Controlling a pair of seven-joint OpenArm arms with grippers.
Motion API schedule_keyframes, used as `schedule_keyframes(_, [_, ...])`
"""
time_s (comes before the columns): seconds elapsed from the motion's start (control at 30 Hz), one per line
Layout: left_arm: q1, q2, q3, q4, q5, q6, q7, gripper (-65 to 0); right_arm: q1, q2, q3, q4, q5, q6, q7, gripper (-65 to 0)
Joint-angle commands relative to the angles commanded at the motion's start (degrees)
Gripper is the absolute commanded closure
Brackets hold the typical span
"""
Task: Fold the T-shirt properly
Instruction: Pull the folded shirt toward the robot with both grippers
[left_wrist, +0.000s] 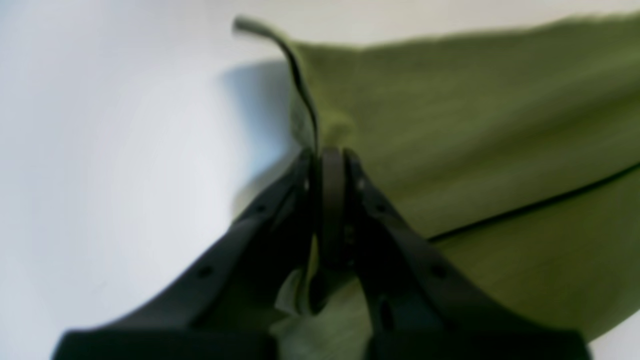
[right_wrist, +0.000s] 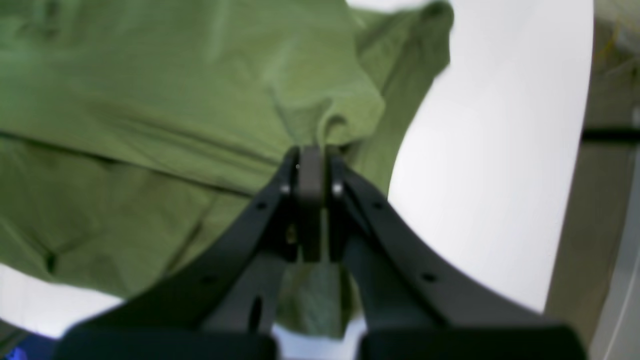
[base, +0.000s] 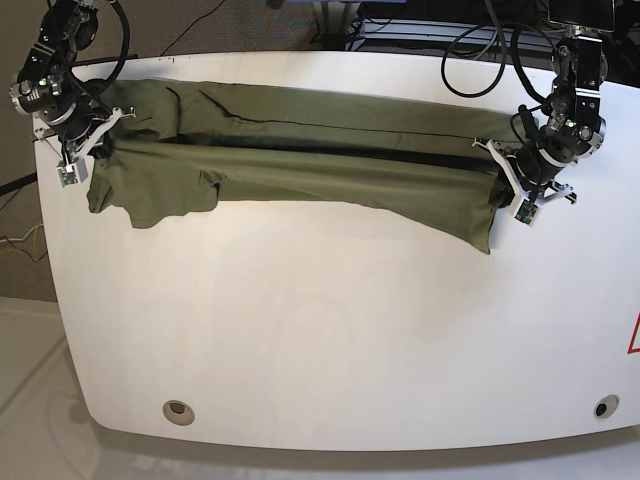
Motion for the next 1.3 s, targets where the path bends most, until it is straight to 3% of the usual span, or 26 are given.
schedule_keyframes(0.3, [1.14,3.52,0.09,-0.18,7.21,-0.09,0.18,0.0,1.76,-0.97,-4.31,-5.45,-6.95,0.26,0.62,-0.5])
schedule_keyframes(0.57, [1.23,6.42,0.09,-4.22,10.37,0.00,0.18,0.0,3.87,-5.10,-5.71,-9.23,-16.18,0.44,4.40,-0.5])
schedule_keyframes(0.8, [1.23,6.86,0.09,-9.41,11.43,0.00,-0.09,0.0,5.80,-8.26,-5.71,-9.32,-23.56,0.53,5.27,-0.5])
schedule_keyframes(1.3, [0.88,6.86,-5.10,-11.96,11.34,0.00,-0.18,0.0,6.42,-8.62,-5.71,-9.32,-25.23,0.53,5.27,-0.5])
